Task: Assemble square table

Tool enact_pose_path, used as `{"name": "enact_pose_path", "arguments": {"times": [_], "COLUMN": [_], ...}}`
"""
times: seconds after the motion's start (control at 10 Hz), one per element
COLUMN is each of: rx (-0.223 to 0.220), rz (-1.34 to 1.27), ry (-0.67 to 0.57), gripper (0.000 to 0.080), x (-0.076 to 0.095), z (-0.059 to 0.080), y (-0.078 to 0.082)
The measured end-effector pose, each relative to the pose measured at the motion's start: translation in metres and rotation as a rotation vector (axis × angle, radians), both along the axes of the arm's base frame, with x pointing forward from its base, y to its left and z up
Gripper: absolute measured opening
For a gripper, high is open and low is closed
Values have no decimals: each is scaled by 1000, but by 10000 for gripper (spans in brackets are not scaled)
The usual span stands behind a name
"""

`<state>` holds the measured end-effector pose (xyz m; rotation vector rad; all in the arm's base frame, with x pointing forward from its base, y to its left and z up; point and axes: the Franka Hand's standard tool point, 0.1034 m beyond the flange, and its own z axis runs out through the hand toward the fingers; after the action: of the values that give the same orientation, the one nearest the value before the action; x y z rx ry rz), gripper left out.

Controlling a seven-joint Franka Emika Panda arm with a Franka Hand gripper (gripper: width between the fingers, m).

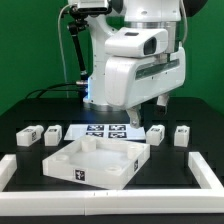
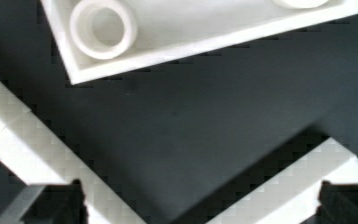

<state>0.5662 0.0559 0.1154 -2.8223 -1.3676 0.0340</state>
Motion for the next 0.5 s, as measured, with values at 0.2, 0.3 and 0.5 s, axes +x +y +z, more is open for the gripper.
{"name": "enact_pose_path", "arguments": {"times": [0.2, 0.3, 0.5], "rx": [0, 0, 0], "rz": [0, 0, 0], "ry": [0, 0, 0], "gripper": [650, 650, 650], "x": [0, 0, 0], "z": [0, 0, 0], "y": [0, 0, 0]}}
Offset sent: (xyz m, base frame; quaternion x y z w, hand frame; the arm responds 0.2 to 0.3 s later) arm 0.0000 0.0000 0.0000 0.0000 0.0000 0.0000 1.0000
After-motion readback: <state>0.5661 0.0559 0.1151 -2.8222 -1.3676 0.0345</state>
